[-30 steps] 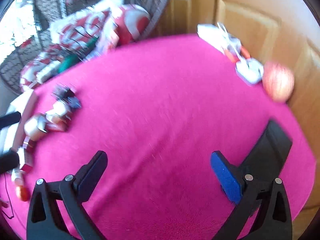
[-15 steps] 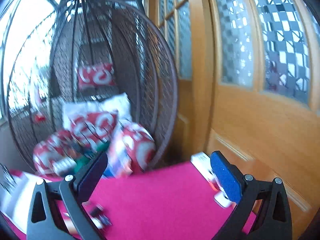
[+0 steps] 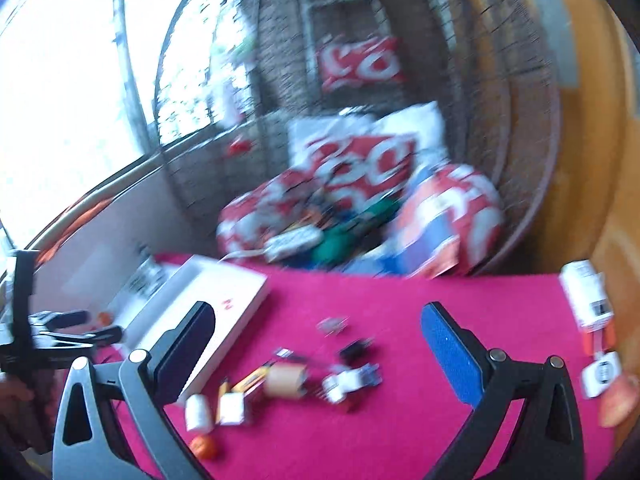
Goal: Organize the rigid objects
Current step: 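Swing both tools toward the items beside the white tray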
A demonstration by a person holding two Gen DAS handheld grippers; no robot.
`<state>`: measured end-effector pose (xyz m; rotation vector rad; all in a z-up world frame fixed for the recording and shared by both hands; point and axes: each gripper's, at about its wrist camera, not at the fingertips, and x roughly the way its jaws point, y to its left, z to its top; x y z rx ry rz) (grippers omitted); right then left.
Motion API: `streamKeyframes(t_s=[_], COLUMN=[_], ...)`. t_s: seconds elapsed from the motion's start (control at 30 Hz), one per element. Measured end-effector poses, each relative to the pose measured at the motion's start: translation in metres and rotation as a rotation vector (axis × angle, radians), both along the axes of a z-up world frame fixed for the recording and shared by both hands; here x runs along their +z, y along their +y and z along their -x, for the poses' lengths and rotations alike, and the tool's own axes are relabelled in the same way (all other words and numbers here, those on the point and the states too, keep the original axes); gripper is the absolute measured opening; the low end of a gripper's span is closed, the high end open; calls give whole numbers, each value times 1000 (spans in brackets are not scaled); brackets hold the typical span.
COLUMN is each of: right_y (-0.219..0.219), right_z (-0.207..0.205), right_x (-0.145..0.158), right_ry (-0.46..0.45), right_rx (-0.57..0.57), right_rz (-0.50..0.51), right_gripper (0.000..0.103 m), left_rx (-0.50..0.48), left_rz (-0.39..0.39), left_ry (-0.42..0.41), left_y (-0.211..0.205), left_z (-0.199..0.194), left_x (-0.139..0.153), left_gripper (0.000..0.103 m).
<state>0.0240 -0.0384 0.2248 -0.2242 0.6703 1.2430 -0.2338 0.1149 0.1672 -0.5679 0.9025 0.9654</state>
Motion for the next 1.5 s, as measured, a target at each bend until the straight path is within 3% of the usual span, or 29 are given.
streamKeyframes(t_s=[0.27, 0.63, 0.9, 1.0, 1.23, 1.5], right_y=[4, -7, -15, -19, -30, -39], right_z=[15, 13, 3, 0, -11, -24], right_x=[-10, -13, -18, -21, -26, -26], right_ry=[-5, -26, 6, 8, 19, 45], right_rx=[107, 119, 80, 67, 30, -14], right_rz=[61, 86, 99, 116, 151, 146], right_gripper=[103, 103, 103, 103, 103, 103], left_rx=[102, 88, 166, 177, 162, 142], left_rz=[144, 140, 314, 350, 343, 296], left_ry=[68, 52, 43, 84, 98, 44], left_y=[-21, -26, -12, -9, -6, -9], left_z=[22, 7, 12, 4, -17, -26], left_x=[-57, -57, -98, -110, -116, -112], left_gripper=[102, 102, 102, 102, 102, 102])
